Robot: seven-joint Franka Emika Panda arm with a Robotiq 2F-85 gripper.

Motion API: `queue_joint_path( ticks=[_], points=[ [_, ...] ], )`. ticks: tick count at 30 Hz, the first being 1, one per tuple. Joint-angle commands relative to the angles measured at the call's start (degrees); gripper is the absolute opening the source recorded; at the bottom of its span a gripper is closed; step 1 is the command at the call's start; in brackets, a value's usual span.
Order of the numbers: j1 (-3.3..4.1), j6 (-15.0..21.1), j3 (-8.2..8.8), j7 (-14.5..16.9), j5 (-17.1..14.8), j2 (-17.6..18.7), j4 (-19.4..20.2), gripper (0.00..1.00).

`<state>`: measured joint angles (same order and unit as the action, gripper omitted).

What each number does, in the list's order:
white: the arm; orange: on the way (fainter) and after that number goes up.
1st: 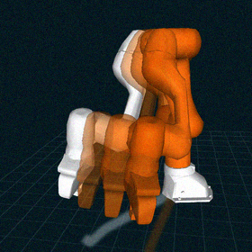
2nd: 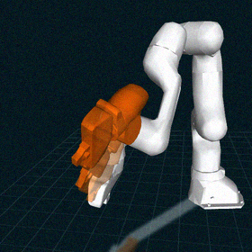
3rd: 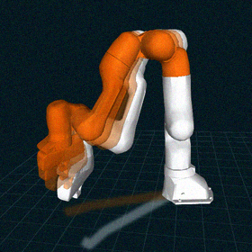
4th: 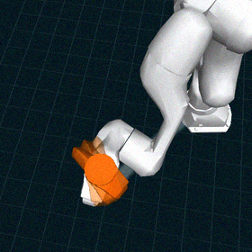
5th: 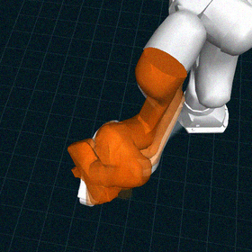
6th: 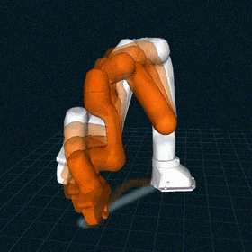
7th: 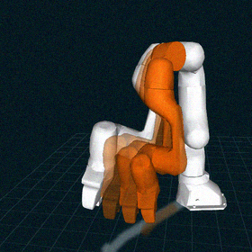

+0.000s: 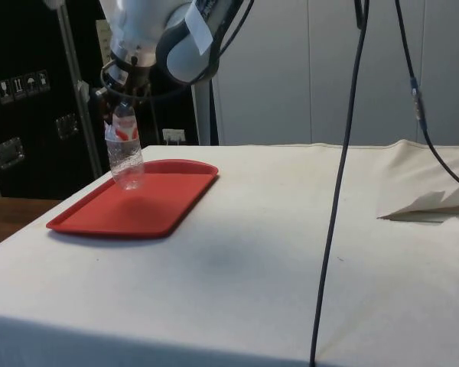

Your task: Place the bottle upright on the tray.

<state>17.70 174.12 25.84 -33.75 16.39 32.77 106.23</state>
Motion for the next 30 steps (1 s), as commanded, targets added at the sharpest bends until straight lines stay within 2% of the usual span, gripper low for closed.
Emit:
queue_joint_path(
  ticks=[1, 5, 6, 7, 14, 15, 16, 23, 24, 25, 29, 30],
  points=[
    [0.8, 0.3, 1.38, -0.7, 0.5, 0.7, -0.5, 0.31],
    [0.86, 0.3, 1.6, -0.6, 0.7, 1.6, -0.8, 0.31],
    [0.0, 0.0, 0.17, 0.1, 0.2, 0.8, -0.3, 0.31],
    [0.86, 0.4, 1.6, -0.6, 0.8, 1.8, -0.9, 0.31],
    [0.57, 1.4, 1.32, -0.6, 0.7, 2.4, -0.8, 0.31],
    [-0.06, 0.6, 0.17, 0.1, 0.5, 1.9, -0.5, 0.31],
    [0.57, 1.7, 1.32, -0.7, 0.7, 2.5, -0.7, 0.31],
    [0.57, 3.9, 1.55, -1.1, 0.6, 3.8, -0.9, 0.31],
    [-0.23, 2.9, 0.17, -0.3, 0.5, 3.0, -0.4, 0.31],
    [0.57, 4.1, 1.6, -1.2, 0.6, 4.0, -0.9, 0.31],
    [0.63, 4.5, 1.55, -1.1, 0.6, 4.4, -1.0, 0.31],
    [0.4, 4.4, 1.2, -0.9, 0.6, 4.2, -0.9, 0.31]
  ],
)
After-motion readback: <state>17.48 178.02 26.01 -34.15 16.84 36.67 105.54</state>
